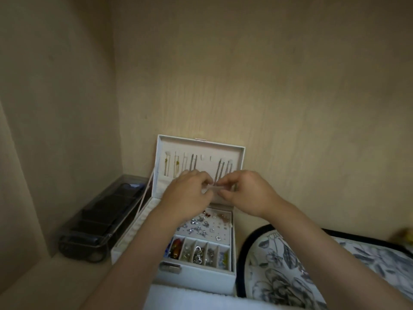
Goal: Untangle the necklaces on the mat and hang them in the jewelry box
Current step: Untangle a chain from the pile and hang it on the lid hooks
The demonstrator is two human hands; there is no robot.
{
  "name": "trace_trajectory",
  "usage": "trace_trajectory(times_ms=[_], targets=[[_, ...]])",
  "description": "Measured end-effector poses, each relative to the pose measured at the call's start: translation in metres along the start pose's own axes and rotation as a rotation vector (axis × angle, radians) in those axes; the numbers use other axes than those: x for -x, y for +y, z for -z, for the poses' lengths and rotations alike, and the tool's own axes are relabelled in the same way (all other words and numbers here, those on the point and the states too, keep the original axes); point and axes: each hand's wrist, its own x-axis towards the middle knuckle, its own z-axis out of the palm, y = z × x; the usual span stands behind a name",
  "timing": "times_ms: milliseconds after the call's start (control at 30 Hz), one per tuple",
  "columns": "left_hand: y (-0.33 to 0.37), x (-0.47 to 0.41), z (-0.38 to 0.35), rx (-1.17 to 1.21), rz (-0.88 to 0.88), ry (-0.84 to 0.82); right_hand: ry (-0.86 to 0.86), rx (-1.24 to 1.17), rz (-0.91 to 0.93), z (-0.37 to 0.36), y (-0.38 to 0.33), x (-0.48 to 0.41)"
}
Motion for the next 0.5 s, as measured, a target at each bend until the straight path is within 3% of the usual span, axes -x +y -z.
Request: trace_trajectory(times_ms=[133, 500], targets=[[0.039, 0.008, -0.016, 0.119, -0.041, -0.069, -0.020, -0.062, -0.086, 0.027, 0.041, 0.047], [0.145, 0.037, -0.099, 0.165, -0.145, -0.321, -0.122, -0.129, -0.306, 0.059, 0.127, 0.159]])
